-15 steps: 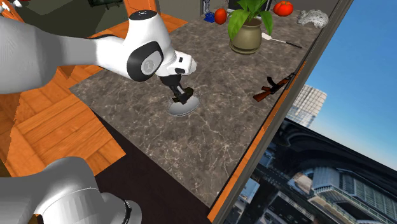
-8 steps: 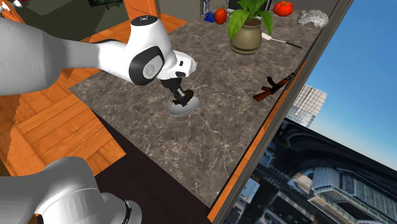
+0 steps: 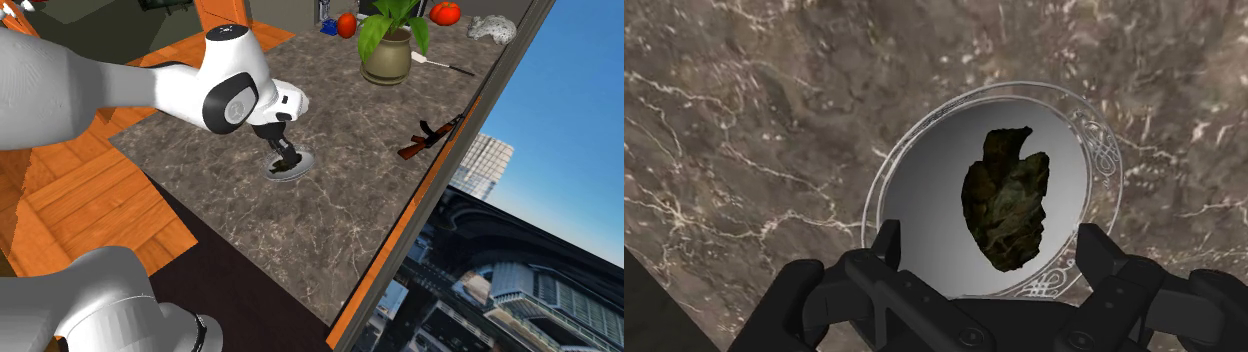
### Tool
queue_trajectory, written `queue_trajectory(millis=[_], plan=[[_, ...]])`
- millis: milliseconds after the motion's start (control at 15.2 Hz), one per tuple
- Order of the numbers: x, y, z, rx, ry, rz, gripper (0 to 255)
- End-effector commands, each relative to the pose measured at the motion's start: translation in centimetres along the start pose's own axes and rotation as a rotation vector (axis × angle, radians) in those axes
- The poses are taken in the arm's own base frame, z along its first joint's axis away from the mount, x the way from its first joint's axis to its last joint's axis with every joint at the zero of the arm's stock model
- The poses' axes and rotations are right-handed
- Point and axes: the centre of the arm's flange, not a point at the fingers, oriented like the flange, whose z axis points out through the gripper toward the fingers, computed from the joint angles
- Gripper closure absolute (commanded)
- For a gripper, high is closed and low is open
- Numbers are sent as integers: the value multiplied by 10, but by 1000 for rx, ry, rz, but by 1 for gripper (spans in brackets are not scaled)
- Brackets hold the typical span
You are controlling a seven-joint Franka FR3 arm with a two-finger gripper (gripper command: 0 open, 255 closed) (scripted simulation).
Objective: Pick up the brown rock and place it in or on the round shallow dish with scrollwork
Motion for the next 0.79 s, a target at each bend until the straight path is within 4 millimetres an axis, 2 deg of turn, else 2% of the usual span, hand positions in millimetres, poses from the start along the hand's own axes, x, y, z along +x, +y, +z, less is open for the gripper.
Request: queue_trajectory(millis=[0, 198, 726], plan=[[0, 0, -13, 0, 0, 0, 0], [0, 0, -50, 0, 0, 0, 0], [0, 0, -50, 0, 0, 0, 0]])
